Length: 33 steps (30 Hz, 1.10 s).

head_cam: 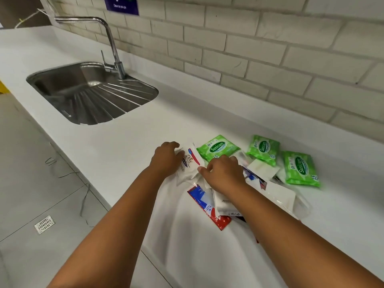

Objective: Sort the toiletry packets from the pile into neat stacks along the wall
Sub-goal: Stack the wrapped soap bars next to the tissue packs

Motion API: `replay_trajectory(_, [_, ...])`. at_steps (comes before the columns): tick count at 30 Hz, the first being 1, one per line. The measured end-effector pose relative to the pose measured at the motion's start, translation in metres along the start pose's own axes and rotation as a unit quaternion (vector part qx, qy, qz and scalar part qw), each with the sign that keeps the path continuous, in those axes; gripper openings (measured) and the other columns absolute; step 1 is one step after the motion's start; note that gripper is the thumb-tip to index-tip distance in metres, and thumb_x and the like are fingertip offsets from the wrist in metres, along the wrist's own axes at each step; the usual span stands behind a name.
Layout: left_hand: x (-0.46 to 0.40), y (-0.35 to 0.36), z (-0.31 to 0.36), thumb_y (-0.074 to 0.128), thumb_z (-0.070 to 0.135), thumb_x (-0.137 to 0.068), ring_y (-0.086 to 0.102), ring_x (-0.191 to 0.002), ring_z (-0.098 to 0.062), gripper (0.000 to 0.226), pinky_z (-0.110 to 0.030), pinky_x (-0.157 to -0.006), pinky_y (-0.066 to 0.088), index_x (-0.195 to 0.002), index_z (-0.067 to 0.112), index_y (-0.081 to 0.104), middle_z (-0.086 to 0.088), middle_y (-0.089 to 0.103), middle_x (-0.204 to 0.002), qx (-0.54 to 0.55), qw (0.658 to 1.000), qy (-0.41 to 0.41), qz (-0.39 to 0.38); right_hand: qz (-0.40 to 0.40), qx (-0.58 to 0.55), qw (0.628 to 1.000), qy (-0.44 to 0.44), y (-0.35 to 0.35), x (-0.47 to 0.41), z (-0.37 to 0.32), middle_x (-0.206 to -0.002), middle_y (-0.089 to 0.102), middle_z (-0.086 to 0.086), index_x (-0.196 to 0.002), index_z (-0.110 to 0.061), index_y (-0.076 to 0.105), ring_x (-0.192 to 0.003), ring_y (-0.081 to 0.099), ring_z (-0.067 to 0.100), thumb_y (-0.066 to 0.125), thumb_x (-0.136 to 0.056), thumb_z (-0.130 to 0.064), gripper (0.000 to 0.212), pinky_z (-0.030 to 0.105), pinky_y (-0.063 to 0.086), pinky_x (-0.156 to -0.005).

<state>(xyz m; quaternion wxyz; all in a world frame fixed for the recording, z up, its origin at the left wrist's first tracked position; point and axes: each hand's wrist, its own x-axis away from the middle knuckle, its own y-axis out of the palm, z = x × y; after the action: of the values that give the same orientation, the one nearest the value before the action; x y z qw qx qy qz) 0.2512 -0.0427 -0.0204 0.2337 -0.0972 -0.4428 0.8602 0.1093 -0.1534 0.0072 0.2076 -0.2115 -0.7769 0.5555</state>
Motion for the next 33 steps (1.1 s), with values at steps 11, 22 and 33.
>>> replay_trajectory(11, [-0.018, 0.013, -0.024, 0.048, 0.052, -0.092, 0.058, -0.106, -0.029, 0.044, -0.038, -0.091, 0.044, -0.115, 0.016, 0.06, -0.005, 0.065, -0.114, -0.045, 0.999, 0.008, -0.021, -0.019, -0.018, 0.995, 0.092, 0.011, -0.016, -0.013, -0.118, 0.056, 0.004, -0.108, -0.021, 0.065, -0.116, 0.044, 0.026, 0.054, -0.084, -0.047, 0.037, 0.04, 0.038, -0.091])
replay_trajectory(22, [0.018, -0.019, 0.014, 0.063, 0.036, -0.089, 0.061, -0.083, -0.006, 0.028, -0.018, -0.07, 0.047, -0.106, 0.015, 0.056, 0.006, 0.061, -0.099, 0.257, 0.964, 0.007, 0.062, 0.111, -0.275, 0.953, 0.062, -0.009, -0.013, -0.007, -0.085, 0.059, -0.003, -0.091, -0.014, 0.058, -0.078, 0.056, 0.016, 0.052, -0.094, -0.023, 0.011, 0.025, 0.043, -0.061])
replay_trajectory(33, [0.061, 0.015, 0.1, 0.063, 0.033, -0.091, 0.071, -0.094, -0.02, 0.032, -0.031, -0.081, 0.058, -0.108, 0.006, 0.065, -0.005, 0.074, -0.102, 0.477, 0.864, -0.002, -0.16, 0.144, -0.652, 0.739, 0.095, -0.053, 0.038, 0.079, -0.096, 0.073, 0.006, -0.098, -0.018, 0.065, -0.083, 0.072, 0.021, 0.068, -0.088, -0.023, 0.012, 0.034, 0.057, -0.067])
